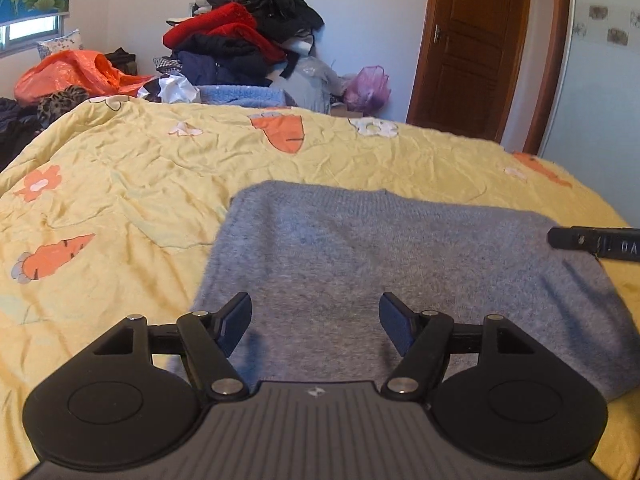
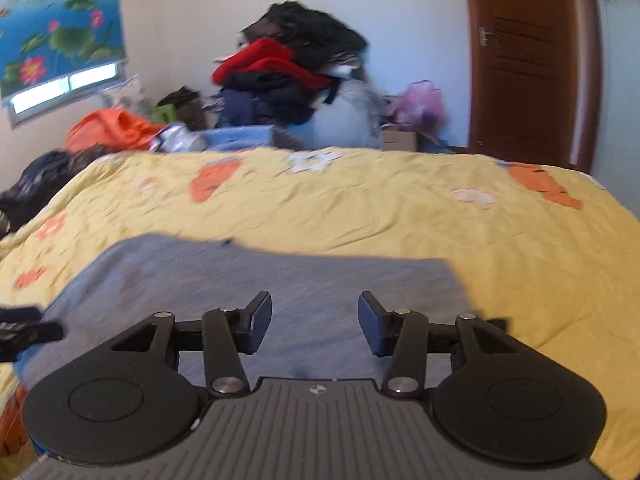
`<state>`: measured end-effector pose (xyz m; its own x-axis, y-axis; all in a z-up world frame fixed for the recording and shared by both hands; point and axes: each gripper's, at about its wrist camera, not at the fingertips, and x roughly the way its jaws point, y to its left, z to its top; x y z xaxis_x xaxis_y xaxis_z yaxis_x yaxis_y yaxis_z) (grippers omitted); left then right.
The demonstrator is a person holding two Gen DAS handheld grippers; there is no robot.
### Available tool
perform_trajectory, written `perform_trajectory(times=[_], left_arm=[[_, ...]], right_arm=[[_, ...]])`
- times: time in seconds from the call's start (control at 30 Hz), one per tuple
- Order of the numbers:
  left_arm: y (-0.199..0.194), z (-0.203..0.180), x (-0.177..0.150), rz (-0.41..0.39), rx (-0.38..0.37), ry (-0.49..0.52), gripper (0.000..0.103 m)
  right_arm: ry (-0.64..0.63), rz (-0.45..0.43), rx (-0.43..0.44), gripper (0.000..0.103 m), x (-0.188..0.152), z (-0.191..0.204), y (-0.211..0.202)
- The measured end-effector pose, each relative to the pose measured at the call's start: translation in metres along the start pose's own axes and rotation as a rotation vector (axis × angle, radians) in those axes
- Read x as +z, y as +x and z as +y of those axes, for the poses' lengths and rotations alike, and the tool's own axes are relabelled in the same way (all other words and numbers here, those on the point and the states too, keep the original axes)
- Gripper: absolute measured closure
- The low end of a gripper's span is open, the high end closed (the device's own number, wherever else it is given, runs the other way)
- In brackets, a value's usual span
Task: Fold small clothes
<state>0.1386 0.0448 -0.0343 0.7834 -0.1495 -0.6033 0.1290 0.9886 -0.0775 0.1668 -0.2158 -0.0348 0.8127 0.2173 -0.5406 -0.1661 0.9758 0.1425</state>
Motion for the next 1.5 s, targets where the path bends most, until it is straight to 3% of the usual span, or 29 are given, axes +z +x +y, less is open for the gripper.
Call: perform_trajectory(times=[0.07,0.13,0.2,0.3,0.37,0.4,0.5,0.57,0.63,0.73,0.8,0.83,0.9,0.97,1.0,1.07,1.1,1.17,1.27,1.37,1.4,1.5], left_arm=[[0.015,-0.010,-0.004,0.044,0.014,0.028,0.033],[0.027,-0.015,-0.011,0.075,0.028,0.044,0.033],[0.027,-0.015,-0.017,0.053,0.030,0.058,0.031],[0.026,-0.011,-0.020,0.038,0.013,0.063,0.031],[0.024,-0.009,-0.022,0.029,0.008,0.068,0.030],[0.024,-0.010,-0.023,0.027,0.008,0.068,0.030],[0.024,-0.010,-0.023,0.024,0.010,0.064,0.030],[0.024,-0.010,-0.023,0.024,0.008,0.063,0.030],[0.024,-0.009,-0.023,0.022,0.001,0.060,0.030],[0.024,-0.007,-0.023,0.019,-0.005,0.057,0.029],[0.023,-0.007,-0.024,0.018,-0.005,0.057,0.029],[0.023,-0.006,-0.024,0.019,-0.005,0.057,0.029],[0.023,-0.007,-0.024,0.018,-0.002,0.059,0.029],[0.021,-0.007,-0.024,0.012,0.006,0.065,0.029],[0.017,-0.006,-0.025,0.006,0.017,0.062,0.029],[0.003,0.001,-0.027,-0.014,0.072,0.041,0.029],[-0.006,0.007,-0.028,-0.027,0.094,0.017,0.029],[-0.026,0.026,-0.031,-0.048,0.097,-0.063,0.029],[-0.046,0.062,-0.038,-0.012,0.084,-0.263,0.027],[-0.051,0.098,-0.051,0.063,-0.003,-0.545,0.028],[-0.055,0.107,-0.056,0.043,-0.036,-0.625,0.028],[-0.054,0.120,-0.060,0.061,-0.101,-0.777,0.028]], right_arm=[[-0.003,0.026,-0.055,0.052,-0.009,0.019,0.008],[0.020,0.072,-0.185,0.050,-0.017,0.023,0.021],[0.054,0.133,-0.283,0.037,-0.033,0.013,0.031],[0.043,0.100,-0.274,0.030,-0.049,-0.002,0.026],[0.078,0.119,-0.265,0.032,-0.046,-0.014,0.020],[0.105,0.130,-0.281,0.038,-0.042,-0.018,0.016],[0.187,0.094,-0.301,0.035,-0.032,-0.023,0.000],[0.169,0.100,-0.295,0.029,-0.035,-0.019,0.002],[0.125,0.160,-0.323,0.025,-0.048,-0.014,0.017],[0.058,0.072,-0.332,0.017,-0.069,-0.008,0.015],[0.073,0.087,-0.333,0.019,-0.063,-0.010,0.014],[0.085,0.102,-0.348,0.028,-0.058,-0.009,0.013],[0.114,0.088,-0.380,0.037,-0.048,-0.003,0.006],[0.110,0.051,-0.342,0.030,-0.046,0.007,-0.001],[0.097,0.058,-0.317,0.021,-0.049,0.011,0.001],[0.065,0.121,-0.313,0.016,-0.061,0.011,0.013],[0.065,0.070,-0.307,0.010,-0.068,0.009,0.011],[0.086,0.056,-0.289,0.010,-0.071,0.004,0.010],[0.076,0.054,-0.289,0.004,-0.070,0.005,0.012],[0.068,0.059,-0.284,0.000,-0.070,0.007,0.014],[0.071,0.059,-0.282,0.000,-0.070,0.007,0.014],[0.075,0.056,-0.276,0.000,-0.073,0.006,0.012]])
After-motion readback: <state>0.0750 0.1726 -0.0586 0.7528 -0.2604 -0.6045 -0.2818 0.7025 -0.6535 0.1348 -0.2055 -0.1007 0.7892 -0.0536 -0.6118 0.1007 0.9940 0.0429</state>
